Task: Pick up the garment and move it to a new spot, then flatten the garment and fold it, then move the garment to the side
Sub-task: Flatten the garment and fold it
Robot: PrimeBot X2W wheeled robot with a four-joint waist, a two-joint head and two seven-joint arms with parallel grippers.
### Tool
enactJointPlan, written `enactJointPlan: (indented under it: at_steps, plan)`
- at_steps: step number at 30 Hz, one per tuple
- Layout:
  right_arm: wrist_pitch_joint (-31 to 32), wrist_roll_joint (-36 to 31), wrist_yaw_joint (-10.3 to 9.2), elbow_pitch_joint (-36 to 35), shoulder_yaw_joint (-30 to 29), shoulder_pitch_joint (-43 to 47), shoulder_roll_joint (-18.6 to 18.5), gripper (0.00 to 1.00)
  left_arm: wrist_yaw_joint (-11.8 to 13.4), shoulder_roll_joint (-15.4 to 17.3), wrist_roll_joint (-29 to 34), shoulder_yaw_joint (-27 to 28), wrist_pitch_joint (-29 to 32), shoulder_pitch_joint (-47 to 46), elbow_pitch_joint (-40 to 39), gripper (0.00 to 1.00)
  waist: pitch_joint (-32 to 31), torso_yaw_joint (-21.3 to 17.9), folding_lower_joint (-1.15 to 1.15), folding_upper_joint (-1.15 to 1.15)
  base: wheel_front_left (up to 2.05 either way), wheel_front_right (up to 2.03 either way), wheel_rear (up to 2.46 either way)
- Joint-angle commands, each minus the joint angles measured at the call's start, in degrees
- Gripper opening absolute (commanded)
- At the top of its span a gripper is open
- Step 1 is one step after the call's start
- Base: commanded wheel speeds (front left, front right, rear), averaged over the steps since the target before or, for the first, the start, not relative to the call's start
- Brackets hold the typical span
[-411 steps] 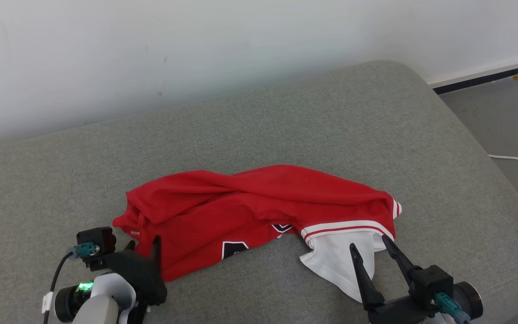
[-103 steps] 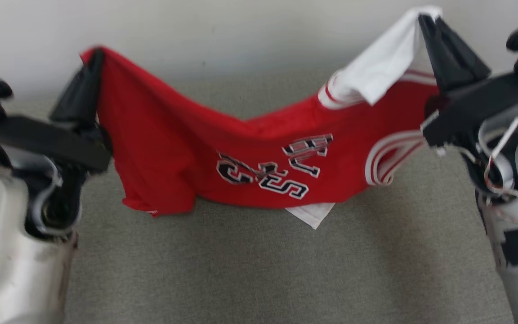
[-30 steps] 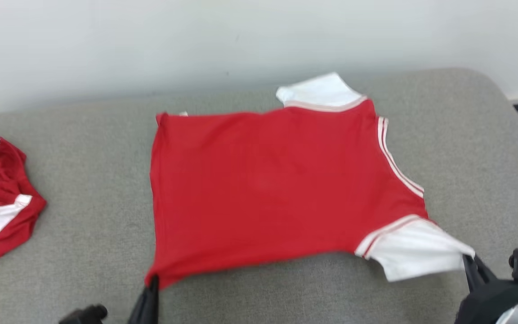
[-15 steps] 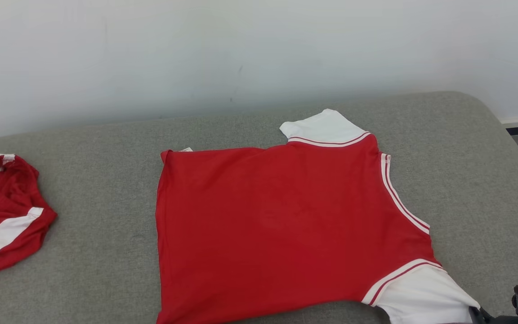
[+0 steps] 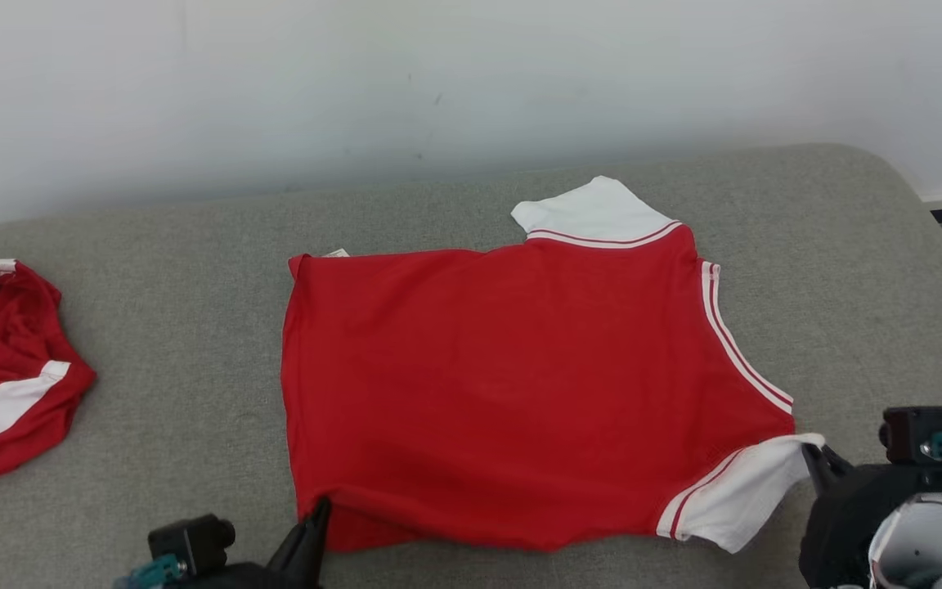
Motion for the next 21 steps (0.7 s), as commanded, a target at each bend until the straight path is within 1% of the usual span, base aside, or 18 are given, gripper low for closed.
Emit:
enactJointPlan:
  at_steps: [1,3,6,10,14,17,21]
  plan:
    - [0.1,0.4,-0.11,0.9,0.5,-1.1,-0.7,0.0,0.1,-0.1,-0.1,0.2,0.2,-1.3,0.4,0.0,0.7,0.2,0.0,0.0,0.0,0.0,0.0]
    - [-0.5,1.9,-0.11,4.7,2.2,-5.4,-1.7,0.0,0.5,-0.7,-0.6,0.6,0.3,-4.4,2.1,0.0,1.8,0.2,0.0,0.0,0.0,0.0,0.0]
    - [-1.9,2.9,-0.11,8.9,3.4,-9.7,-2.0,0.0,0.9,-1.0,-1.0,1.0,0.4,-7.5,4.4,0.0,3.0,0.1,0.0,0.0,0.0,0.0,0.0]
    - [-5.3,3.0,-0.11,13.9,6.2,-15.6,-3.4,0.0,2.2,-1.3,-0.9,1.9,-0.3,-11.3,7.5,0.0,4.7,0.2,0.0,0.0,0.0,0.0,0.0]
    - [-9.4,2.9,-0.11,18.9,8.2,-20.5,-4.7,0.0,2.6,-1.4,-0.4,2.1,-1.2,-14.5,10.4,0.0,5.7,0.5,0.0,0.0,0.0,0.0,0.0]
    - [-12.7,3.0,-0.11,22.2,8.5,-23.7,-5.0,0.0,2.6,-1.3,0.2,2.0,-1.9,-16.4,12.3,0.0,6.2,0.7,0.0,0.0,0.0,0.0,0.0]
    - [-15.6,3.3,-0.11,26.3,7.8,-26.8,-4.6,0.0,2.3,-1.4,0.5,1.6,-2.7,-17.8,14.1,0.0,6.8,1.1,0.0,0.0,0.0,0.0,0.0]
